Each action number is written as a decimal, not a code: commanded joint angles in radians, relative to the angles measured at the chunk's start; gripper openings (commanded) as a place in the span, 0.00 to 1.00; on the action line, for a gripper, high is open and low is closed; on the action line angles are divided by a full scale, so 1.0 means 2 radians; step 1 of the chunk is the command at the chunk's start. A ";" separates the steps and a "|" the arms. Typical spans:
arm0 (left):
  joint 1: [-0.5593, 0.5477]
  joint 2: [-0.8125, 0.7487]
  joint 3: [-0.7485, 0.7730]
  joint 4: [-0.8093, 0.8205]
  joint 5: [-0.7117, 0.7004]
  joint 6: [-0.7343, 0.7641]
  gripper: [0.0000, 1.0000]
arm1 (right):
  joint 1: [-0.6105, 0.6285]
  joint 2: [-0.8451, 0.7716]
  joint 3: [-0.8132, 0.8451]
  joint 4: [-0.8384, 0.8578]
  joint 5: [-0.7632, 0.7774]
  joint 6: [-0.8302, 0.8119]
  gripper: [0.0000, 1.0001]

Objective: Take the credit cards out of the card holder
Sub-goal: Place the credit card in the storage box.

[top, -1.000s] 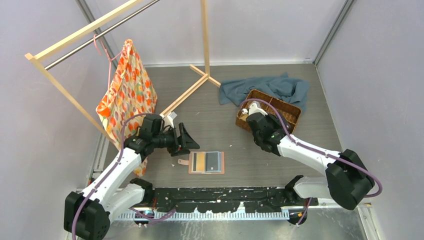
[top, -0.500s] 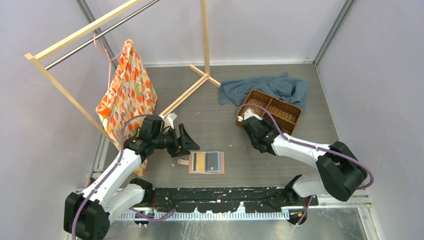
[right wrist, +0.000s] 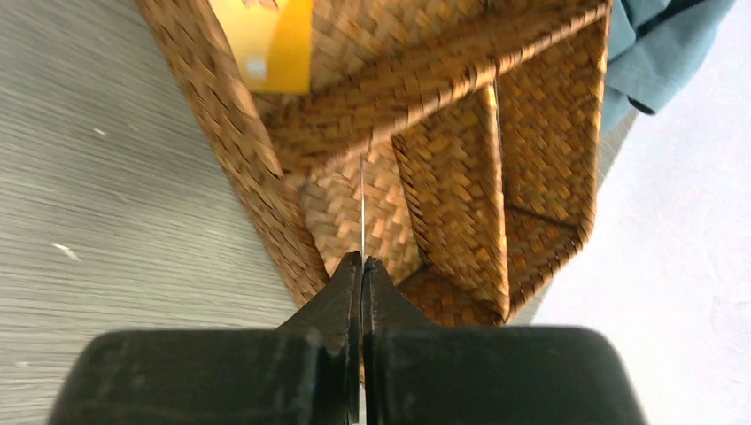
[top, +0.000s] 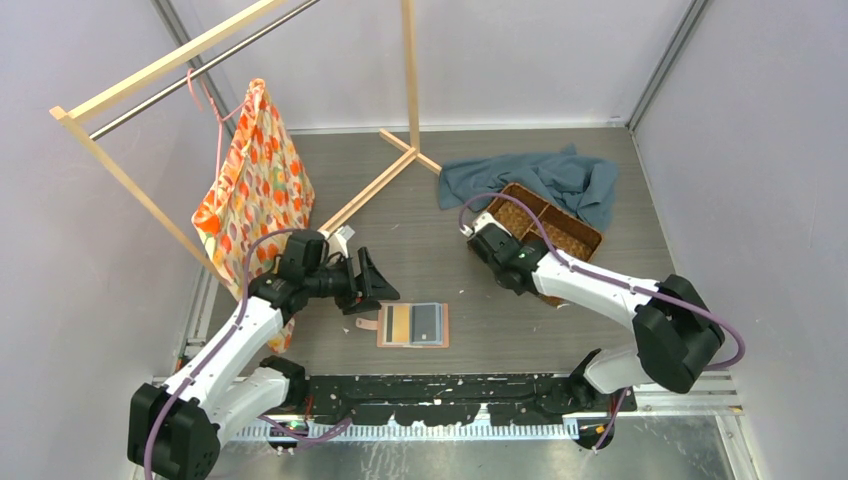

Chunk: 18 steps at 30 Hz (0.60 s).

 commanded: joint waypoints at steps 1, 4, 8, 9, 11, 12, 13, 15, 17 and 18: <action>-0.001 0.004 0.007 0.022 0.016 0.003 0.72 | 0.008 0.010 0.043 -0.034 -0.033 0.058 0.01; 0.000 0.001 0.009 0.019 0.015 0.003 0.72 | 0.010 0.019 0.033 -0.008 0.031 0.022 0.01; -0.001 -0.003 0.006 0.016 0.013 0.004 0.72 | 0.013 0.009 -0.014 0.063 0.104 -0.062 0.01; -0.001 -0.004 0.005 0.015 0.013 0.003 0.72 | 0.014 0.000 -0.030 0.088 0.109 -0.088 0.00; -0.001 -0.005 0.004 0.016 0.013 0.003 0.72 | 0.014 -0.021 -0.061 0.144 0.113 -0.136 0.01; -0.001 -0.003 0.003 0.017 0.013 0.003 0.72 | 0.014 -0.033 -0.076 0.173 0.109 -0.156 0.01; 0.000 -0.002 0.004 0.018 0.013 0.003 0.72 | 0.013 -0.042 -0.088 0.199 0.103 -0.174 0.01; -0.001 0.002 0.005 0.021 0.014 0.002 0.72 | 0.013 -0.050 -0.103 0.236 0.096 -0.198 0.01; -0.001 0.005 0.007 0.022 0.015 0.002 0.72 | 0.012 -0.043 -0.106 0.240 0.092 -0.207 0.01; -0.001 0.005 0.008 0.022 0.015 0.002 0.72 | 0.012 -0.036 -0.106 0.236 0.089 -0.207 0.01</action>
